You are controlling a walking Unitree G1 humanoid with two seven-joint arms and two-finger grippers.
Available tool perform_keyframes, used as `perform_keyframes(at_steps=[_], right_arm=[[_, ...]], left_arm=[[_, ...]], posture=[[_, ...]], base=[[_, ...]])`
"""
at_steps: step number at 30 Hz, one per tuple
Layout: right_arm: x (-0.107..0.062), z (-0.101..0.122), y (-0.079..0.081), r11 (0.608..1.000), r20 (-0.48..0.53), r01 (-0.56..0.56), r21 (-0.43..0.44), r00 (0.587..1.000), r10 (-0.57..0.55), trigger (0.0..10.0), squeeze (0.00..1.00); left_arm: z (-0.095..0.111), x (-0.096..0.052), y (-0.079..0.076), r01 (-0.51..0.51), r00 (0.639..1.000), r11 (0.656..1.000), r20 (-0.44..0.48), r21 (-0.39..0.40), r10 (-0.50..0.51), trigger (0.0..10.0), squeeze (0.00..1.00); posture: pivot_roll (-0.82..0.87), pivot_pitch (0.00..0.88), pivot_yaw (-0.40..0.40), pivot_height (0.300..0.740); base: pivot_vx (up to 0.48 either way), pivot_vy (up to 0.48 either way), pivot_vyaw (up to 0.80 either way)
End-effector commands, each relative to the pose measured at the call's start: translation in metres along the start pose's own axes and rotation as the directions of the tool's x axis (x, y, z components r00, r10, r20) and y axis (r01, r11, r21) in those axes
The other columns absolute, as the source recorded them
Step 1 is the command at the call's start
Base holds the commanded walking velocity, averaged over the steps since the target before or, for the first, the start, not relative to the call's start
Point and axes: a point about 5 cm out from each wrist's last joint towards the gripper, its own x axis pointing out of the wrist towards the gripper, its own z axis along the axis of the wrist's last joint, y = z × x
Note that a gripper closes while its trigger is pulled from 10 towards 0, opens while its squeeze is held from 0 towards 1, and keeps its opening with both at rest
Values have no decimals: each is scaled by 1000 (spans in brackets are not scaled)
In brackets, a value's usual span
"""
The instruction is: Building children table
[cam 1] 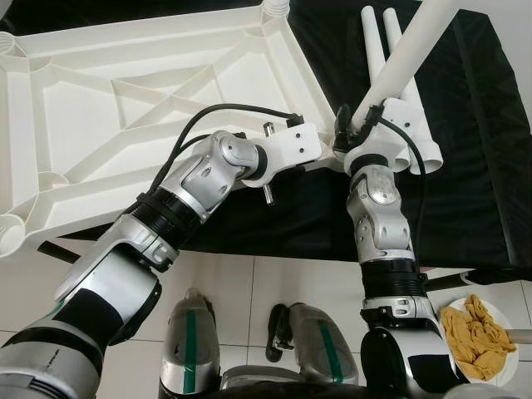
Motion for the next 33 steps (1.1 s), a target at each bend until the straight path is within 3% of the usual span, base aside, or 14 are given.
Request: perform_keyframes(at_steps=[1, 9, 10, 11, 22, 24, 25, 26, 33], right_arm=[[-1, -2, -6, 1000, -17, 10, -4, 1000, -10, 10000, 1000], [0, 0, -13, 998, -11, -55, 6, 998, 55, 10000, 1000], [0, 0, -14, 995, -8, -94, 10, 995, 94, 10000, 416], [1, 0, -15, 991, -8, -134, 10, 991, 134, 10000, 0], [4, 7, -18, 920, 19, -392, -18, 920, 392, 10000, 0], [5, 12, -23, 875, 33, -481, -46, 875, 483, 10000, 0], [5, 12, -23, 875, 33, -481, -46, 875, 483, 10000, 0], [6, 15, -28, 834, 37, -548, -59, 834, 551, 10000, 0], [8, 17, -39, 777, 26, -626, -68, 777, 629, 10000, 0]], left_arm=[[-19, 13, -28, 187, 978, 982, -90, -14, -188, 10000, 0], [-19, 15, -31, 193, 977, 981, -87, -12, -194, 10000, 0], [-19, 15, -31, 195, 977, 981, -87, -11, -195, 10000, 0], [-19, 15, -31, 195, 977, 981, -88, -10, -196, 10000, 0], [-18, 15, -32, 199, 976, 980, -88, -3, -198, 10000, 0], [-18, 15, -32, 199, 976, 980, -88, -3, -198, 10000, 0], [-18, 15, -32, 199, 976, 980, -88, -3, -198, 10000, 0], [-19, 14, -32, 198, 976, 980, -89, -5, -198, 10000, 0], [-19, 13, -31, 197, 976, 980, -90, -8, -197, 10000, 0]], posture=[[37, 0, -69, 740], [38, 0, -67, 740], [39, 0, -66, 740], [39, 0, -66, 740], [38, 0, -60, 740], [40, 0, -56, 740], [40, 0, -56, 740], [42, 0, -54, 740], [46, 0, -51, 740]], base=[[0, 0, 0], [0, 0, 0], [0, 0, 0], [0, 0, 0], [0, 0, 0], [0, 0, 0], [0, 0, 0], [0, 0, 0], [0, 0, 0]])
